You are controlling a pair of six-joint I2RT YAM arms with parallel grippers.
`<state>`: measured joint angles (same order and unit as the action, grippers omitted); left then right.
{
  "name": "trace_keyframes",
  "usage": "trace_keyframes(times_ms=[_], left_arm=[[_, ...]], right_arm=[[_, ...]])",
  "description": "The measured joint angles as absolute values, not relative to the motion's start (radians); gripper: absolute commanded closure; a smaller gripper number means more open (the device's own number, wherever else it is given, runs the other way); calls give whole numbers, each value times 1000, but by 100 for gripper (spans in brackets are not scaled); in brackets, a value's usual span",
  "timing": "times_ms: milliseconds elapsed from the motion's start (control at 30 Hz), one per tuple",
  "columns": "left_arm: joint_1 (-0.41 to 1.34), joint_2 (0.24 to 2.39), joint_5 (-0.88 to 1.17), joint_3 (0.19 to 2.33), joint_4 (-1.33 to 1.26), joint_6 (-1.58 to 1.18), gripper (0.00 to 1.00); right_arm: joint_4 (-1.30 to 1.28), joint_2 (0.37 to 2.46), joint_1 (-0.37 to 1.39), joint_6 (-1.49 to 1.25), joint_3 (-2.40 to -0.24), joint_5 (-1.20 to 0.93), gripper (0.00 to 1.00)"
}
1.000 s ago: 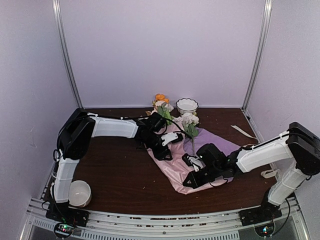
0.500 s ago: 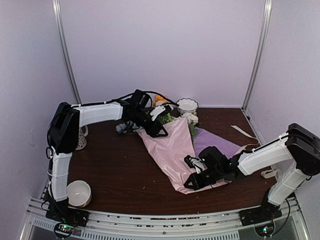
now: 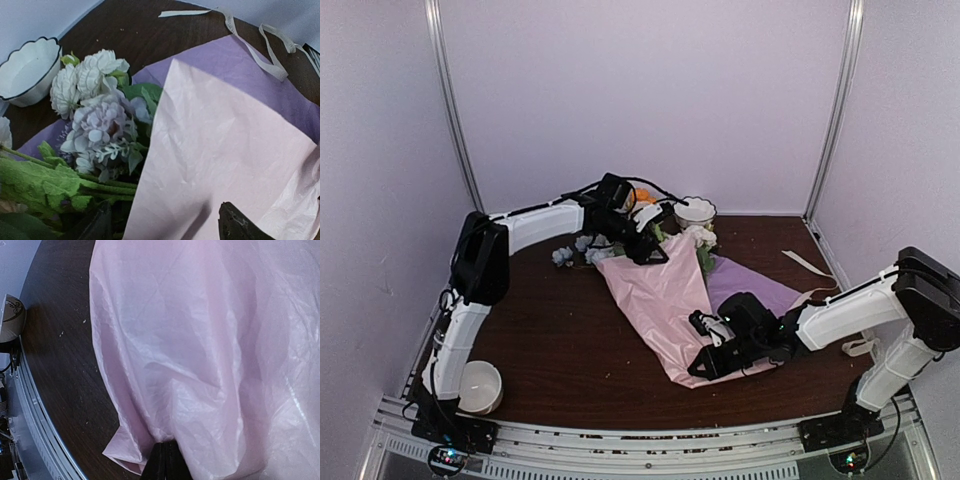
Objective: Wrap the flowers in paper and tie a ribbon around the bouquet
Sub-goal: Adjust the 2/3-folded wrapping paper at the center of the board.
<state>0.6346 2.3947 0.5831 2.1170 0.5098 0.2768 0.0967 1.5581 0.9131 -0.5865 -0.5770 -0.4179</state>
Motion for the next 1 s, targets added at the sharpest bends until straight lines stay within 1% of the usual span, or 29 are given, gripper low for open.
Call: trace_keyframes(times_ms=[167, 200, 233, 300, 333, 400, 467, 500, 700, 833, 1000], left_arm=[[636, 2490, 560, 2189, 575, 263, 24], [636, 2494, 551, 2195, 580, 255, 26], [636, 2495, 542, 2199, 584, 247, 30], [637, 2495, 538, 2200, 581, 235, 47], [640, 2495, 538, 2199, 576, 231, 58], [643, 2495, 551, 2183, 572, 220, 77], [646, 2495, 563, 2163, 569, 217, 94], [649, 2495, 568, 2153, 571, 216, 100], [662, 2495, 564, 2139, 572, 191, 100], [664, 2495, 495, 2140, 573, 141, 100], [668, 2495, 441, 2140, 576, 110, 100]], right_arm=[[92, 1554, 915, -592, -577, -418, 97], [92, 1554, 916, -594, -577, -418, 97], [92, 1554, 917, -596, -577, -418, 97], [92, 1554, 920, -600, -577, -418, 97], [92, 1553, 921, -602, -577, -418, 97], [92, 1550, 921, -606, -577, -418, 97], [89, 1544, 923, -607, -576, -418, 97], [86, 1541, 923, -609, -575, -418, 97], [79, 1528, 926, -619, -567, -418, 97], [80, 1519, 935, -642, -551, -414, 97], [43, 1509, 978, -660, -549, -411, 94]])
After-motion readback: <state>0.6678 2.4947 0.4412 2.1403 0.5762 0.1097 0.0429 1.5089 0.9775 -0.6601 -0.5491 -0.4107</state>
